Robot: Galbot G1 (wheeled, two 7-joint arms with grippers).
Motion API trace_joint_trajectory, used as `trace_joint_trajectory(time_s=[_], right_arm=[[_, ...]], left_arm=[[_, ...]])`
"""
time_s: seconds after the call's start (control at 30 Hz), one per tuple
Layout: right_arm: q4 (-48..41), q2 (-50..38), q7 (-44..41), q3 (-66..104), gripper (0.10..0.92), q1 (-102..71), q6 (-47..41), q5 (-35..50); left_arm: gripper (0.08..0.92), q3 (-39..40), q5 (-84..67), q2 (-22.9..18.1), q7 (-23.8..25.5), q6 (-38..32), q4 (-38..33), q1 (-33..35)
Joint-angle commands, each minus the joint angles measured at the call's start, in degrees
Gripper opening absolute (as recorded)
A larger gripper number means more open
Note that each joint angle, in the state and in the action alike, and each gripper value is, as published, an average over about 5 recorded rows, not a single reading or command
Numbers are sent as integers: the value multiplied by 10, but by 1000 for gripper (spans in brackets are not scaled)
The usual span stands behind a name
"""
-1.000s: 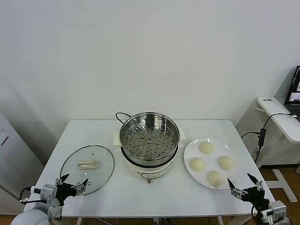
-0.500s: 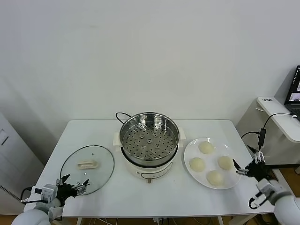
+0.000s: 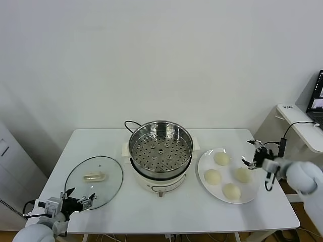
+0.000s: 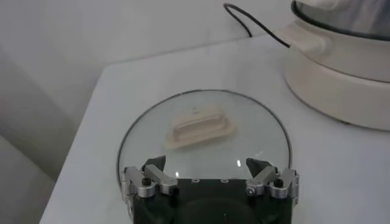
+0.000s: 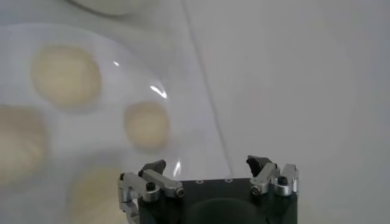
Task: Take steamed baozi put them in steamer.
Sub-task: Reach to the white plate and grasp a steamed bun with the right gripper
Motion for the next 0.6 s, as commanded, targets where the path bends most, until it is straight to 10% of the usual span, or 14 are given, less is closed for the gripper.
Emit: trace_joint_trajectory(time_s=[0.03, 0.6], right_arm=[[-203, 31, -167, -355, 823, 345, 30, 100], [-384, 207, -251, -398, 823, 375, 83, -27]], left_arm=[[823, -1, 1, -4, 0, 1, 3, 0], [823, -12, 1, -11, 0, 2, 3, 3]])
